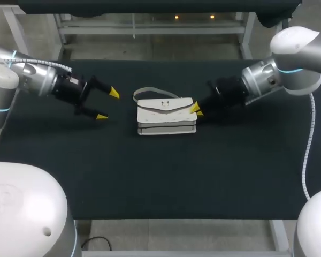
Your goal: Pick up the bag, open it, inspect its contents, close it, and place it on the opposite side
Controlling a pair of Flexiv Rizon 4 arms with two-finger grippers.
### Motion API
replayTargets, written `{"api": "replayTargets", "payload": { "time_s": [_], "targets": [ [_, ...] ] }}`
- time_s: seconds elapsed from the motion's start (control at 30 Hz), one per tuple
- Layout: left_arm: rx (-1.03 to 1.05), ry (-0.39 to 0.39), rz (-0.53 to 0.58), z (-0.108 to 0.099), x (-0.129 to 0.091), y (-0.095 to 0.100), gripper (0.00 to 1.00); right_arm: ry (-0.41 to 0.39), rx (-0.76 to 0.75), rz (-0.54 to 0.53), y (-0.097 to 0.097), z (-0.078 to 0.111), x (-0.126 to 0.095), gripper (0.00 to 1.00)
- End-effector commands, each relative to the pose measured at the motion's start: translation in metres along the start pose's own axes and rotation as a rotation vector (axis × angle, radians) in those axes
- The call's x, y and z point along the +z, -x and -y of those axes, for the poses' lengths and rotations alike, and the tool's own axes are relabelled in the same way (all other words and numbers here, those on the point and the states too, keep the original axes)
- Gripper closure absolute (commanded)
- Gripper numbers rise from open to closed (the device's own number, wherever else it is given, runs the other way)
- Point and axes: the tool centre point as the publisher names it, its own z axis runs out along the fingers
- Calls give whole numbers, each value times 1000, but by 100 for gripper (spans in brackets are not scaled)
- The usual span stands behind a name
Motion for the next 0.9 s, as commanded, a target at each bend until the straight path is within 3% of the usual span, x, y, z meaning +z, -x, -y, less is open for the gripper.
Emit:
{"api": "replayTargets", "payload": {
  "time_s": [0.03, 0.13, 0.6, 0.73, 0.9],
  "targets": [
    [4, 33, 51, 10, -14, -4, 0, -7, 3, -5, 4, -5, -24, 100],
    [33, 50, 121, 11, -23, -5, 0, -33, 5, 6, 6, -8, -34, 100],
    [33, 50, 121, 11, -23, -5, 0, -33, 5, 6, 6, -8, -34, 100],
    [135, 67, 241, 19, -33, -11, 0, -35, -1, 9, 7, -10, -36, 100],
    [205, 93, 398, 27, -48, -11, 0, 23, -1, 49, 16, -27, -66, 100]
  ]
}}
